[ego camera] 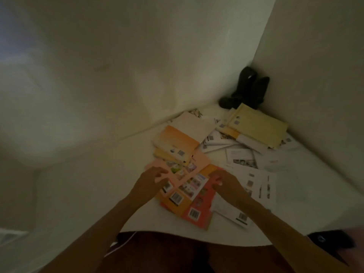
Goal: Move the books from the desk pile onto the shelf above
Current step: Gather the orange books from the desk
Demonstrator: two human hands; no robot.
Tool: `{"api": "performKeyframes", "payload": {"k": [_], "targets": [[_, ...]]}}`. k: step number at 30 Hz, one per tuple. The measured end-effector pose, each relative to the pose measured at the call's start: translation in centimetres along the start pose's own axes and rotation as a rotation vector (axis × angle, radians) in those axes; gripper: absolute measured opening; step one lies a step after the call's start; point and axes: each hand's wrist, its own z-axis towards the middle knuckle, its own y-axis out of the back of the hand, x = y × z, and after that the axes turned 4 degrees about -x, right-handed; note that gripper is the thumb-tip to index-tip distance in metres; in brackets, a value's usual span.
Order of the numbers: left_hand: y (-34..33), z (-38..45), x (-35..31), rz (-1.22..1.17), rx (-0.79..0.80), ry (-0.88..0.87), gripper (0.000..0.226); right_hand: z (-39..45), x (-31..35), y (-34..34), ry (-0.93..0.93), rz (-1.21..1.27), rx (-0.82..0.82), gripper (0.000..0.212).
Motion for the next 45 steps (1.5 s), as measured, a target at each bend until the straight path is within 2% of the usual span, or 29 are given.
{"api": "performKeyframes", "payload": {"k": [4,6,9,12,16,20,22,24,26,28,30,32,34,37,40,43,45], "targets": [[-3.1,5.3,-2.1,-0.063,-0.093,0.057,0.035,4.9,-2.7,1.5,-0.082,0.116,-0.032,0.011],[-4.6,7.9,-3.2,-0.016,-0.148,0.055,0.041,6.9,-3.4,1.9,-0.122,0.152,-0.032,0.02],[-6.5,11.8,-4.8,0.205,-0.177,0.084,0.06,9.1,-3.9,1.9,-0.18,0.188,-0.033,0.025],[-8.2,14.9,-5.7,0.443,-0.091,0.214,0.076,10.5,-4.6,1.0,-0.235,0.218,-0.046,0.026],[-8.8,17.1,-5.7,0.714,-0.093,0.172,0.067,11.3,-4.9,0.1,-0.258,0.251,-0.067,0.028],[-8.4,18.4,-5.7,0.756,0.049,0.134,0.075,11.2,-4.5,-0.8,-0.258,0.263,-0.101,0.026],[-7.2,17.7,-5.7,0.761,-0.003,0.055,0.058,10.9,-4.1,-1.0,-0.253,0.263,-0.11,0.027],[-4.4,16.6,-5.8,0.684,-0.132,-0.04,0.037,10.7,-3.8,-1.1,-0.237,0.248,-0.152,0.027],[-0.7,15.7,-5.9,0.6,-0.274,-0.079,0.026,10.3,-3.4,-1.1,-0.218,0.229,-0.202,0.027],[2.7,14.9,-5.9,0.51,-0.267,-0.007,0.019,9.6,-3.2,-1.3,-0.21,0.237,-0.25,0.027],[5.0,13.6,-5.4,0.209,-0.219,0.066,0.006,8.7,-2.8,-1.5,-0.211,0.253,-0.292,0.027],[6.1,12.1,-4.7,-0.139,-0.215,0.116,0.018,7.8,-2.2,-1.7,-0.242,0.288,-0.327,0.028],[6.3,10.5,-3.7,-0.304,-0.236,0.203,0.024,6.7,-1.6,-2.0,-0.264,0.307,-0.367,0.028],[6.0,8.4,-2.8,-0.333,-0.247,0.216,0.032,4.5,-0.8,-2.1,-0.321,0.342,-0.411,0.014],[6.7,7.3,-0.6,-0.396,-0.261,0.274,0.033,2.7,-0.5,-3.2,-0.496,0.445,-0.387,0.003],[7.5,6.1,2.5,-0.618,-0.195,0.47,0.022,1.8,0.7,-5.2,-0.646,0.628,-0.382,0.022],[7.4,5.3,3.8,-0.75,-0.158,0.528,0.037,2.5,1.3,-6.5,-0.697,0.578,-0.391,0.049]]}}
